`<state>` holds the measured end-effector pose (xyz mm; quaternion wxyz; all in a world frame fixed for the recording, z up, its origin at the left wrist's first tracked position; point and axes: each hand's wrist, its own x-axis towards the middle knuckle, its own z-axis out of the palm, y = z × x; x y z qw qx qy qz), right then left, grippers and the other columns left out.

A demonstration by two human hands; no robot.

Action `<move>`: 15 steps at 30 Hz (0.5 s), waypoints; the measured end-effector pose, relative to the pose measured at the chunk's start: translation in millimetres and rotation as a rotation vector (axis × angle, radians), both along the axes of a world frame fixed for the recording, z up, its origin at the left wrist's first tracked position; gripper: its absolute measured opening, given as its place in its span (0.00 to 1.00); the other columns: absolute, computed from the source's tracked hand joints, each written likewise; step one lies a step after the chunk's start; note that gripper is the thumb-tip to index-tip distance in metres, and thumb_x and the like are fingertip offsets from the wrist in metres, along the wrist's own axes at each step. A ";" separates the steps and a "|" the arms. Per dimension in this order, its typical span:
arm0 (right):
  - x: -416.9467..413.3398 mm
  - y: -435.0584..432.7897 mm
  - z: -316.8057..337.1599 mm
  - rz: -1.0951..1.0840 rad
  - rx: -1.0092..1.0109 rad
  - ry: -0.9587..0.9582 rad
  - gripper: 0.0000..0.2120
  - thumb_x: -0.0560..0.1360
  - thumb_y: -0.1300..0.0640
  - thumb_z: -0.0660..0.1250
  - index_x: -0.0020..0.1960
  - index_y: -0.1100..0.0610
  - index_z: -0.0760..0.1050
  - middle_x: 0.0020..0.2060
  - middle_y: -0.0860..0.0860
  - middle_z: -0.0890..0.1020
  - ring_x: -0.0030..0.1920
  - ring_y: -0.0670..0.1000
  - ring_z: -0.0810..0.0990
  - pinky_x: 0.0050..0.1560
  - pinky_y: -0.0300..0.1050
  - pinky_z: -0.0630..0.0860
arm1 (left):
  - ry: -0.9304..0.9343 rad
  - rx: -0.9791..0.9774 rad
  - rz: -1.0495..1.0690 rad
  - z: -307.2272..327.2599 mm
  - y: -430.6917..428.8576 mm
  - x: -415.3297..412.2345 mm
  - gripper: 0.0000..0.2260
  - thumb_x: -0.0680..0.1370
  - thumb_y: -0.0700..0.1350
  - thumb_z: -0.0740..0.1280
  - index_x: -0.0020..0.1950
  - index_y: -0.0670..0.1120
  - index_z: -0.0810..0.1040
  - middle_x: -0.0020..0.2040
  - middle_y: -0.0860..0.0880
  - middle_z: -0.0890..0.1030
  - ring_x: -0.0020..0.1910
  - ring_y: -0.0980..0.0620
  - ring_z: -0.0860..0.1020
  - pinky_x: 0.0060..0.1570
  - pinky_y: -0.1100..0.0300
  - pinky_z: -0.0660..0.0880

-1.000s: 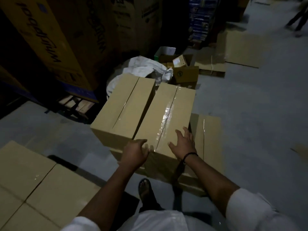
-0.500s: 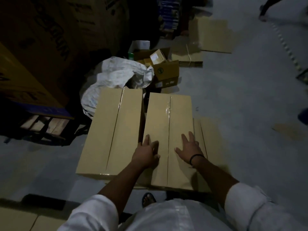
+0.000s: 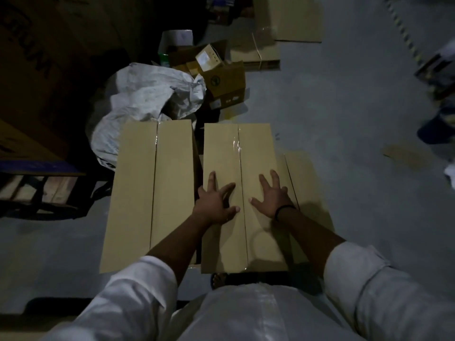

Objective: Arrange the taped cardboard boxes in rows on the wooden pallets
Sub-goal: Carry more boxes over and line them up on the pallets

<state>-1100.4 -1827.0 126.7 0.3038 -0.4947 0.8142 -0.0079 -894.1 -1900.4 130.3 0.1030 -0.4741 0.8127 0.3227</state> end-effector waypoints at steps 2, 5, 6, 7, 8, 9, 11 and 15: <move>-0.3 0.6 -0.5 -0.007 -0.026 -0.011 0.44 0.76 0.33 0.66 0.83 0.46 0.48 0.81 0.47 0.38 0.77 0.67 0.57 0.73 0.62 0.67 | -0.003 -0.021 0.012 -0.8 -1.6 -2.1 0.41 0.72 0.69 0.71 0.81 0.67 0.54 0.82 0.52 0.32 0.77 0.26 0.52 0.72 0.33 0.66; 0.4 2.9 -1.5 -0.016 -0.064 -0.026 0.44 0.75 0.34 0.68 0.83 0.45 0.50 0.81 0.46 0.40 0.76 0.68 0.58 0.72 0.63 0.68 | 0.012 -0.025 0.051 -1.6 -0.6 -5.4 0.43 0.69 0.71 0.72 0.80 0.67 0.56 0.82 0.52 0.33 0.76 0.26 0.55 0.70 0.33 0.67; 0.7 4.0 -0.9 -0.020 -0.069 -0.034 0.44 0.74 0.34 0.68 0.82 0.44 0.51 0.81 0.46 0.40 0.76 0.68 0.58 0.72 0.63 0.68 | 0.016 -0.025 0.063 -0.6 0.3 -6.5 0.44 0.69 0.71 0.73 0.80 0.67 0.56 0.82 0.52 0.34 0.76 0.26 0.55 0.70 0.34 0.67; 0.7 5.2 -0.8 -0.025 -0.073 -0.040 0.44 0.74 0.33 0.69 0.82 0.44 0.51 0.82 0.46 0.40 0.77 0.68 0.58 0.72 0.63 0.68 | 0.018 -0.027 0.071 0.6 1.3 -7.4 0.44 0.68 0.72 0.73 0.80 0.67 0.57 0.82 0.52 0.34 0.75 0.27 0.56 0.69 0.34 0.68; 0.9 7.1 0.6 -0.030 -0.076 -0.041 0.44 0.73 0.33 0.69 0.82 0.44 0.52 0.82 0.46 0.41 0.77 0.68 0.58 0.72 0.63 0.68 | 0.017 -0.030 0.074 2.3 2.4 -8.4 0.45 0.67 0.74 0.72 0.80 0.67 0.58 0.82 0.52 0.35 0.75 0.27 0.57 0.69 0.34 0.68; 1.4 9.1 2.4 -0.036 -0.081 -0.037 0.45 0.73 0.32 0.69 0.82 0.43 0.53 0.82 0.46 0.42 0.76 0.67 0.58 0.71 0.63 0.69 | 0.017 -0.034 0.074 4.5 3.6 -9.6 0.45 0.67 0.75 0.71 0.80 0.67 0.58 0.82 0.52 0.35 0.75 0.27 0.57 0.69 0.34 0.68; 3.5 15.0 7.9 -0.049 -0.104 -0.004 0.45 0.71 0.29 0.68 0.81 0.43 0.55 0.82 0.47 0.44 0.75 0.67 0.60 0.70 0.62 0.71 | 0.013 -0.048 0.073 10.0 7.0 -12.7 0.46 0.66 0.77 0.69 0.80 0.66 0.58 0.83 0.51 0.36 0.75 0.27 0.57 0.69 0.32 0.67; 8.9 25.5 27.7 -0.105 -0.171 0.097 0.44 0.71 0.25 0.64 0.80 0.43 0.59 0.82 0.49 0.51 0.74 0.65 0.63 0.69 0.60 0.70 | -0.004 -0.111 0.072 27.8 16.8 -19.2 0.46 0.66 0.79 0.66 0.80 0.66 0.58 0.84 0.49 0.41 0.75 0.26 0.58 0.70 0.33 0.65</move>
